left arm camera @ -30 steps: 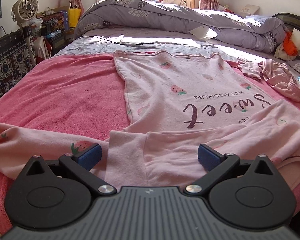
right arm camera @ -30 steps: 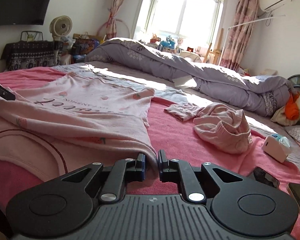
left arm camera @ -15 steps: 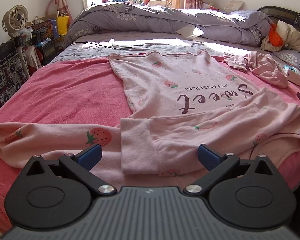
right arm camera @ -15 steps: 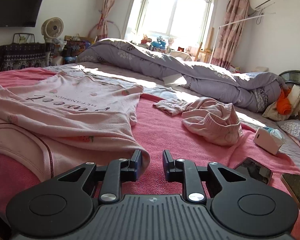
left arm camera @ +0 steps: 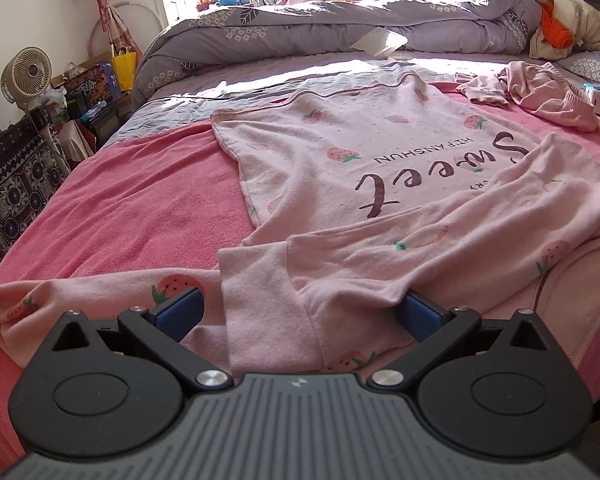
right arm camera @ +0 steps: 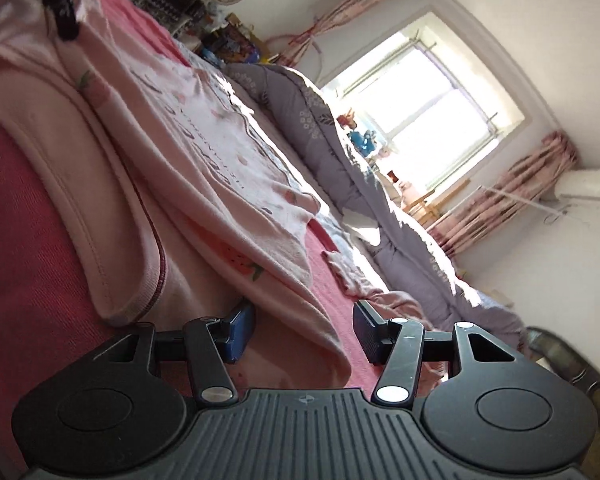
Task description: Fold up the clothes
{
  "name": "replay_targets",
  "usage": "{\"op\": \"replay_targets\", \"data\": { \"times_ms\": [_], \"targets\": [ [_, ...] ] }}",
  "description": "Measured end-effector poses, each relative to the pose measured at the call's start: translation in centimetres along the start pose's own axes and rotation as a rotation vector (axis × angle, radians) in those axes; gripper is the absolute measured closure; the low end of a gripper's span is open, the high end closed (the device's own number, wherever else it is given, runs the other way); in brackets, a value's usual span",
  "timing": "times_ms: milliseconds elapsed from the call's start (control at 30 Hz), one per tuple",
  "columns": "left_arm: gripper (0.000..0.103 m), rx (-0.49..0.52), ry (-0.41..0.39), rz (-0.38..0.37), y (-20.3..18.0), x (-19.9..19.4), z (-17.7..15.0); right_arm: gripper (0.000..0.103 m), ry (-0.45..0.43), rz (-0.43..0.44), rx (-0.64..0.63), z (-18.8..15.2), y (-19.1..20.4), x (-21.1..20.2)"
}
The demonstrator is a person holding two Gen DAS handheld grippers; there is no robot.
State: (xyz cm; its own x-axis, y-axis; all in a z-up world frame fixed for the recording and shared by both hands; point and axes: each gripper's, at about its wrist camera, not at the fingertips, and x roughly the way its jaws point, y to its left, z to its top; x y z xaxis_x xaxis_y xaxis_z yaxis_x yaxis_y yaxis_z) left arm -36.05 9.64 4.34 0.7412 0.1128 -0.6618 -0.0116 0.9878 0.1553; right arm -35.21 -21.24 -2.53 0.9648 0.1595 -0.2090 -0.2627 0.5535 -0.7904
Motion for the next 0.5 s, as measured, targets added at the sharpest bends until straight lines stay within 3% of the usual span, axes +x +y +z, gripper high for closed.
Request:
{"op": "replay_targets", "data": {
  "times_ms": [33, 67, 100, 200, 267, 367, 433, 500],
  "targets": [
    [0.0, -0.004, -0.003, 0.004, 0.1, -0.2, 0.1, 0.068, -0.003, -0.007, 0.008, -0.1, 0.0, 0.1],
    [0.0, -0.006, -0.009, 0.01, 0.3, -0.4, 0.3, 0.086, 0.003, -0.009, 0.03, -0.1, -0.2, 0.2],
    [0.0, -0.009, -0.015, 0.016, 0.5, -0.7, 0.5, 0.091, 0.012, -0.012, 0.058, -0.3, -0.6, 0.2],
    [0.0, -0.054, -0.066, 0.053, 1.7, -2.1, 1.9, 0.093, 0.045, -0.018, 0.15, -1.5, -2.1, 0.1],
    [0.0, -0.135, -0.095, 0.034, 2.8, -2.6, 3.6, 0.093, 0.075, 0.007, 0.205, -2.5, -2.7, 0.1],
    [0.0, -0.197, -0.09, -0.133, 2.5, -1.7, 6.5, 0.093, 0.084, 0.018, 0.239, -3.2, -2.3, 0.3],
    [0.0, -0.156, -0.061, -0.247, 0.1, -0.2, 8.5, 0.093, 0.06, 0.005, 0.272, -3.3, -2.2, 0.2],
    [0.0, -0.1, -0.027, -0.35, -3.1, 1.7, 10.4, 0.077, 0.041, -0.014, 0.323, -3.1, -2.6, 0.3]
  ]
}}
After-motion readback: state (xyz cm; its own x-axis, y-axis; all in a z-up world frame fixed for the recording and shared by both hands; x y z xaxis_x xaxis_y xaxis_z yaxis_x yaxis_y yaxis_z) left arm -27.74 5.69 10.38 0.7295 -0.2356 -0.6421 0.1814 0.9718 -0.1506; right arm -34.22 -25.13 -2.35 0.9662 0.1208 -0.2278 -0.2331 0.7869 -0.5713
